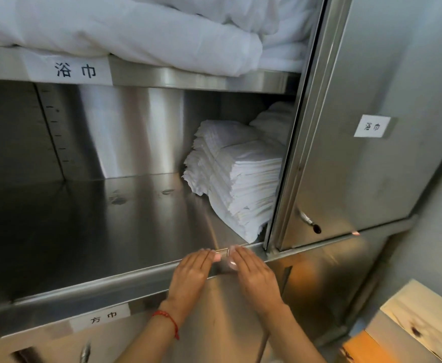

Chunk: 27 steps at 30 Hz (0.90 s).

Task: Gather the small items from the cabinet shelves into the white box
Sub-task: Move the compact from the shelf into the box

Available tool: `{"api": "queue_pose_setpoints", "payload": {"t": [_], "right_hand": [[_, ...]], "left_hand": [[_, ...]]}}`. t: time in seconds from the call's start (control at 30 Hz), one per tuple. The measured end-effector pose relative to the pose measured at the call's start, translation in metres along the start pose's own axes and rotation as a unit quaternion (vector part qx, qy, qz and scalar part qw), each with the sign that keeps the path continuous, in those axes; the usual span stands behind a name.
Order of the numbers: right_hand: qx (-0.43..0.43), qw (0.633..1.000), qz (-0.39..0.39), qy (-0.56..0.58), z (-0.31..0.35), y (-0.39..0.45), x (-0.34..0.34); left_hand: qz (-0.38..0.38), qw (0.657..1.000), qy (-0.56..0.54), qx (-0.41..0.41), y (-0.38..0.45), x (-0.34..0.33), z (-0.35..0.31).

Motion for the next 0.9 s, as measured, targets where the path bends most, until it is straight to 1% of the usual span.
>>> {"api": "queue_pose_setpoints", "payload": {"t": [0.17,0.3,0.37,0.47,0.6,0.7,0.9], "right_hand": [[-0.026,0.999,-0.013,-0.045,-0.034,-0.01,0.026],[-0.058,0.997,-0.014,-0.048,-0.066,-0.022,0.047],[-0.062,0.996,-0.011,-0.058,-0.086,-0.03,0.059],[-0.076,0.994,-0.005,-0.076,-0.119,-0.042,0.077],[-0.087,0.991,-0.014,-0.104,-0.154,-0.053,0.102],[-0.092,0.989,-0.025,-0.117,-0.181,-0.063,0.123],[-0.125,0.983,-0.009,-0.137,-0.244,-0.085,0.154]], "left_hand": [[-0.06,0.996,-0.039,-0.054,0.026,-0.008,-0.038],[-0.07,0.994,-0.054,-0.069,0.046,-0.026,-0.066],[-0.069,0.993,-0.064,-0.069,0.055,-0.04,-0.084],[-0.046,0.993,-0.071,-0.079,0.07,-0.059,-0.114],[-0.049,0.991,-0.081,-0.093,0.095,-0.071,-0.151],[-0.035,0.989,-0.102,-0.1,0.112,-0.089,-0.178],[-0.023,0.984,-0.128,-0.123,0.147,-0.119,-0.236]]}}
Point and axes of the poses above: each hand's wrist, its own y-axis towards the middle knuckle, its own x-axis out of the back of the hand, z = x × y, the point moved 7 cm from there along y, towards the middle knuckle, and after that the axes turned 11 degrees about -x, right-handed, at the moved point
